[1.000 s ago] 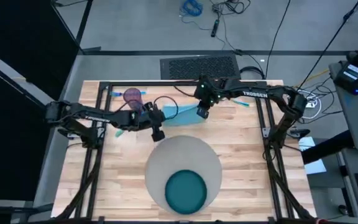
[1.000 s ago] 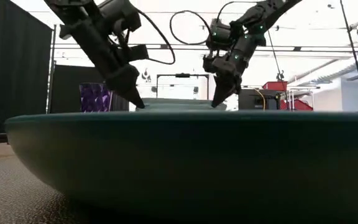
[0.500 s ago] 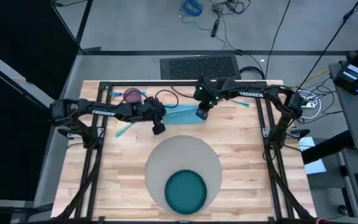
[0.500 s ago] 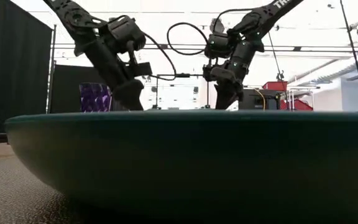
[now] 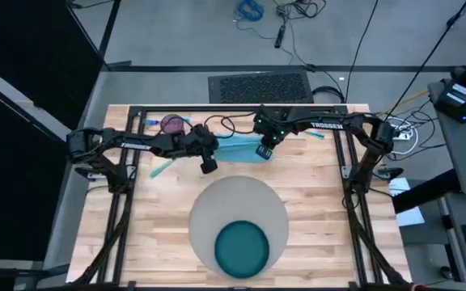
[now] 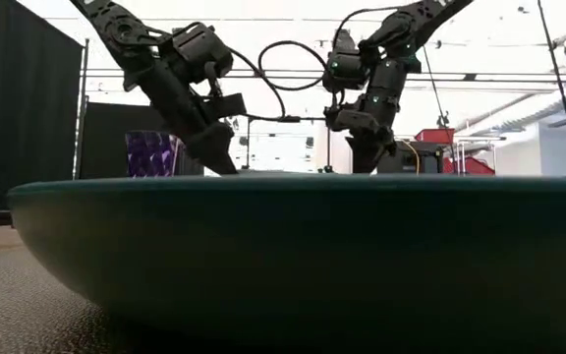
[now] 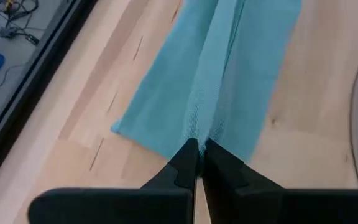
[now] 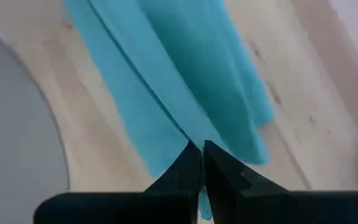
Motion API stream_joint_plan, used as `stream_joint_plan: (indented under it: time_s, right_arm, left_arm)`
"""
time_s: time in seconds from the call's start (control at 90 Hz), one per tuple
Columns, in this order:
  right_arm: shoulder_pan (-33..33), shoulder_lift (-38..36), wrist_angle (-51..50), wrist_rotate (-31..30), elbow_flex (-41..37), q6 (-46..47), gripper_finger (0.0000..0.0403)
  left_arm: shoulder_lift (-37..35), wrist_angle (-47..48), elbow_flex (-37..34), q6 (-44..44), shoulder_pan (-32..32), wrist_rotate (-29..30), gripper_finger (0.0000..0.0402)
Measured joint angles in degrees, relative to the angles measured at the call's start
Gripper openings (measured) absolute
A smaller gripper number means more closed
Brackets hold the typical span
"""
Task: Set table place
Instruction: Fold the blue napkin
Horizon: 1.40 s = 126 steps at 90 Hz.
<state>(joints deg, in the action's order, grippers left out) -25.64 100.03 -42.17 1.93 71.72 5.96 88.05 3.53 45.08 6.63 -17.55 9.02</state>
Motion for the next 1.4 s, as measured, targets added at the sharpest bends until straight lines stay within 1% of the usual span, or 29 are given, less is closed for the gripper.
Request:
stream_joint_plan:
  time_s: [0.222,0.467,0.578,0.778,0.844,0.944,1.033,1.2,1.4]
  right_arm:
    - [-0.2,0.0,0.3,-0.08,0.0,-0.29,0.0]
    - [-2.15,0.0,0.17,0.25,0.0,-0.59,0.0]
    - [-2.22,0.0,-1.21,-0.16,-0.04,-0.59,0.0]
    - [-2.13,0.0,-1.84,0.96,-0.04,-0.56,0.0]
    - [-2.2,0.0,-1.97,0.94,-0.04,-0.13,0.0]
    - [-2.22,0.0,-2.02,0.94,-0.03,0.4,0.0]
    - [-2.18,0.0,-2.54,0.99,-0.03,0.46,0.0]
    - [-3.01,0.0,-3.45,1.27,-0.03,1.93,0.0]
    - [-4.01,0.02,-4.22,1.38,-0.02,2.4,0.0]
  left_arm:
    - [-0.02,0.08,0.0,-0.13,-0.13,0.1,0.0]
    - [-0.02,-1.73,0.02,-0.35,-0.87,0.13,0.0005]
    - [-0.02,-0.68,-0.13,-0.3,-0.91,0.63,0.0034]
    - [-0.02,-3.61,-0.13,-0.45,-0.84,0.91,0.0124]
    - [-0.02,-5.83,-0.13,-2.95,-0.78,2.19,0.0153]
    - [-0.04,-7.71,-0.11,-6.55,-0.56,1.45,0.0183]
    - [-0.04,-7.48,-0.11,-6.78,0.4,0.57,0.0196]
    - [-0.04,-7.11,-0.11,-6.8,3.07,0.5,0.0199]
    - [-0.04,-1.68,-0.09,-6.29,5.07,4.18,0.0199]
